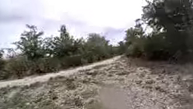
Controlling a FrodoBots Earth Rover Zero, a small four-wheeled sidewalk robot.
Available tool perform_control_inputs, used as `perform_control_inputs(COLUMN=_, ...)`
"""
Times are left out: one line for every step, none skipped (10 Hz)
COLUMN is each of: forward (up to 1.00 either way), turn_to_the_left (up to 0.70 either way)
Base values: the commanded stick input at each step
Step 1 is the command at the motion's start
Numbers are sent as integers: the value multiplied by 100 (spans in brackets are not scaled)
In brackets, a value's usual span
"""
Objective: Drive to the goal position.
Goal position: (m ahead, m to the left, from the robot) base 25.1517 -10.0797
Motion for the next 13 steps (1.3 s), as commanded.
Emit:
perform_control_inputs(forward=70, turn_to_the_left=0)
perform_control_inputs(forward=70, turn_to_the_left=0)
perform_control_inputs(forward=70, turn_to_the_left=0)
perform_control_inputs(forward=70, turn_to_the_left=0)
perform_control_inputs(forward=70, turn_to_the_left=0)
perform_control_inputs(forward=70, turn_to_the_left=0)
perform_control_inputs(forward=70, turn_to_the_left=0)
perform_control_inputs(forward=70, turn_to_the_left=0)
perform_control_inputs(forward=70, turn_to_the_left=0)
perform_control_inputs(forward=70, turn_to_the_left=0)
perform_control_inputs(forward=70, turn_to_the_left=0)
perform_control_inputs(forward=70, turn_to_the_left=0)
perform_control_inputs(forward=70, turn_to_the_left=0)
